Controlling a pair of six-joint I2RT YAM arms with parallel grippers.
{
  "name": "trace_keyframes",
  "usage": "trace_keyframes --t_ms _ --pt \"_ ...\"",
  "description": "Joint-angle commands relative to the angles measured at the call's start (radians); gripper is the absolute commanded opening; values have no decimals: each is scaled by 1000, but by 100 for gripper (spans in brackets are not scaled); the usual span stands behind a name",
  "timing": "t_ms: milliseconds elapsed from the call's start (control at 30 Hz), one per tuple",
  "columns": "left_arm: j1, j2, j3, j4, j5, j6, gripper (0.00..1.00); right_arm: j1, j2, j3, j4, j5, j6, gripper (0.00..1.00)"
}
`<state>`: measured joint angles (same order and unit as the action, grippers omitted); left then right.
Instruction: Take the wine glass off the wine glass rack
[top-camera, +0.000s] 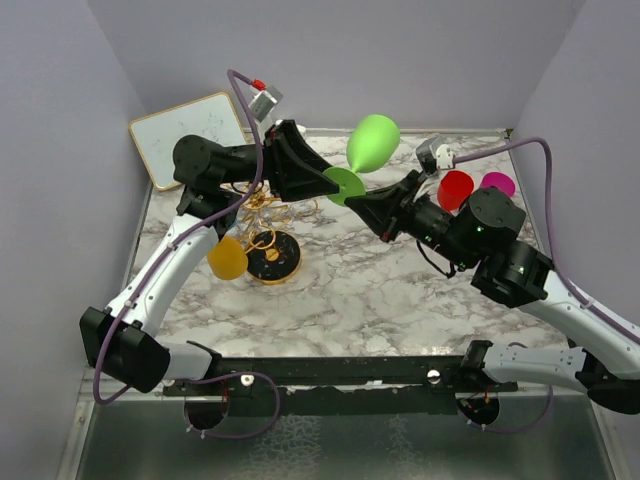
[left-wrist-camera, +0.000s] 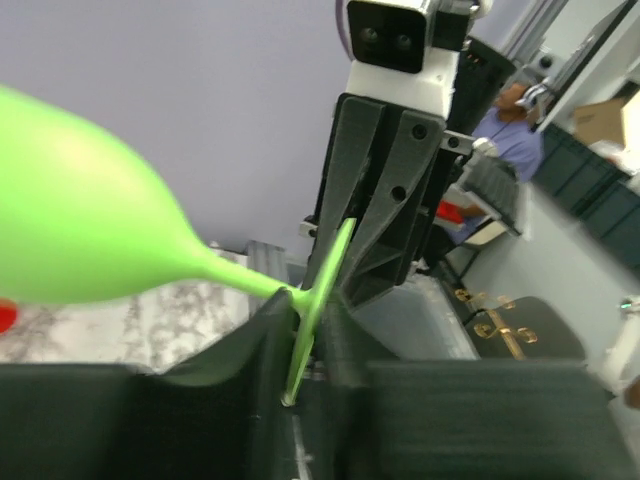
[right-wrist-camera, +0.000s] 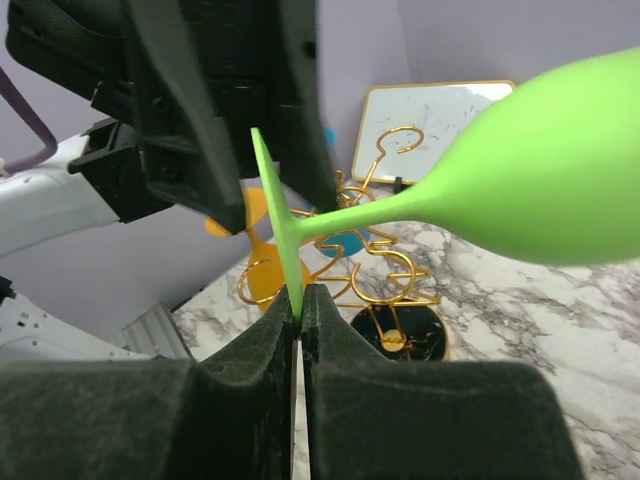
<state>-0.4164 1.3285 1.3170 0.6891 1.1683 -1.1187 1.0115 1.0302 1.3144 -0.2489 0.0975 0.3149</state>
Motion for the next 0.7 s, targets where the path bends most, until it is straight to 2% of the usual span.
trace_keyframes --t_ms 0,67,200,333,400,467,500,600,633,667 --pt "-8 -25 20 -215 -17 132 62 -1 -59 -52 91 43 -81 1" --pt "-7 -32 61 -392 -64 249 97 -1 -93 -88 106 60 -124 1" --pt "-6 -44 88 -527 -157 296 99 -1 -163 -183 142 119 -287 1" --pt "-5 -52 57 -523 -235 222 99 -1 -155 -285 210 290 -516 1" --pt "-6 -63 13 -494 -278 172 99 -1 -136 -366 324 359 -667 1" --pt "-4 -72 -38 -462 -304 116 96 -1 -113 -481 497 361 -855 1" --pt "-5 -75 -55 -465 -319 97 85 -1 -105 -547 619 351 -955 1" --pt "-4 -71 -66 -520 -338 84 26 1 -63 -703 947 316 -1169 1" --pt "-4 -66 -63 -549 -341 83 12 1 -43 -723 1013 321 -1203 1" --pt "-3 -62 -61 -572 -341 80 5 1 -23 -727 1060 337 -1221 1"
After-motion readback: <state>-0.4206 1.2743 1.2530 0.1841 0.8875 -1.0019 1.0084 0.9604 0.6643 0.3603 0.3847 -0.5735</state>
